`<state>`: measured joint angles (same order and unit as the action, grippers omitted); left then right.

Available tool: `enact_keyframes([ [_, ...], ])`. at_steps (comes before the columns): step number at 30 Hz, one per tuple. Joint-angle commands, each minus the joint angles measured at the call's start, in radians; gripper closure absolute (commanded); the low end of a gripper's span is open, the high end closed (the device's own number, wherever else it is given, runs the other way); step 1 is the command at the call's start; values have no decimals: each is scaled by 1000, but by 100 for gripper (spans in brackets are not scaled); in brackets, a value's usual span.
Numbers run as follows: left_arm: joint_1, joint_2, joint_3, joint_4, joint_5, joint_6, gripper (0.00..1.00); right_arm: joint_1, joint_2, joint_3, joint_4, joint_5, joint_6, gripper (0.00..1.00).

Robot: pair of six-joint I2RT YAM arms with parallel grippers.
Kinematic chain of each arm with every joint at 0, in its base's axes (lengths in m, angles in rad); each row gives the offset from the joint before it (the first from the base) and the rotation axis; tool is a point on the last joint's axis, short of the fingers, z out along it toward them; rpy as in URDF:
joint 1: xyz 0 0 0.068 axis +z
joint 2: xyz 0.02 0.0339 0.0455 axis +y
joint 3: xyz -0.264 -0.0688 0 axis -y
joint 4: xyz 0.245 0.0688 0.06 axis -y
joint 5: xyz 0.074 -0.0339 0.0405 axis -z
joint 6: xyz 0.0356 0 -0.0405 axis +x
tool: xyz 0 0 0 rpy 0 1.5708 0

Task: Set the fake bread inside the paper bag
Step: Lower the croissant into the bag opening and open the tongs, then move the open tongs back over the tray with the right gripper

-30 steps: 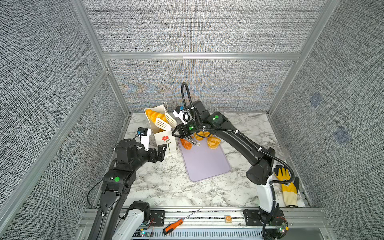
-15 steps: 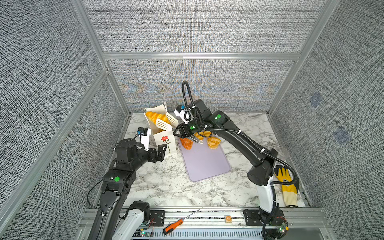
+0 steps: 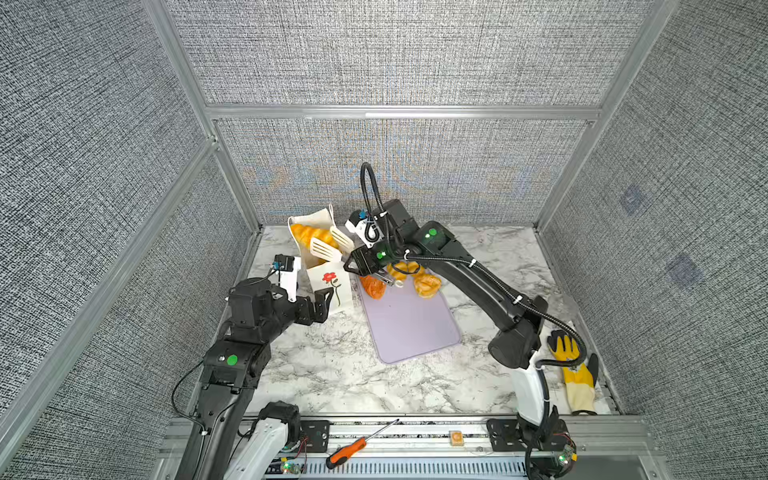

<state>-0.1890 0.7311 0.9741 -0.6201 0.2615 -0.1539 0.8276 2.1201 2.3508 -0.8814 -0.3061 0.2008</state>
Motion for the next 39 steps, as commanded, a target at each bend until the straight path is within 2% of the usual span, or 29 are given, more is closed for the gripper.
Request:
enact_keyframes([
  [1, 0, 1, 5, -3, -7, 7, 1, 2, -16, 6, 9, 34, 4, 41],
  [10, 0, -3, 11, -13, -16, 7, 1, 1, -26, -4, -1, 54, -3, 37],
  [22, 0, -9, 19, -26, -42, -11, 1, 11, -81, -27, -8, 71, -26, 37],
  [36, -3, 7, -16, 51, 107, -43, 1, -6, -264, -248, -14, 126, -77, 38],
  [39, -10, 1, -29, 69, 111, -60, 1, -20, -307, -312, -14, 150, -78, 38],
])
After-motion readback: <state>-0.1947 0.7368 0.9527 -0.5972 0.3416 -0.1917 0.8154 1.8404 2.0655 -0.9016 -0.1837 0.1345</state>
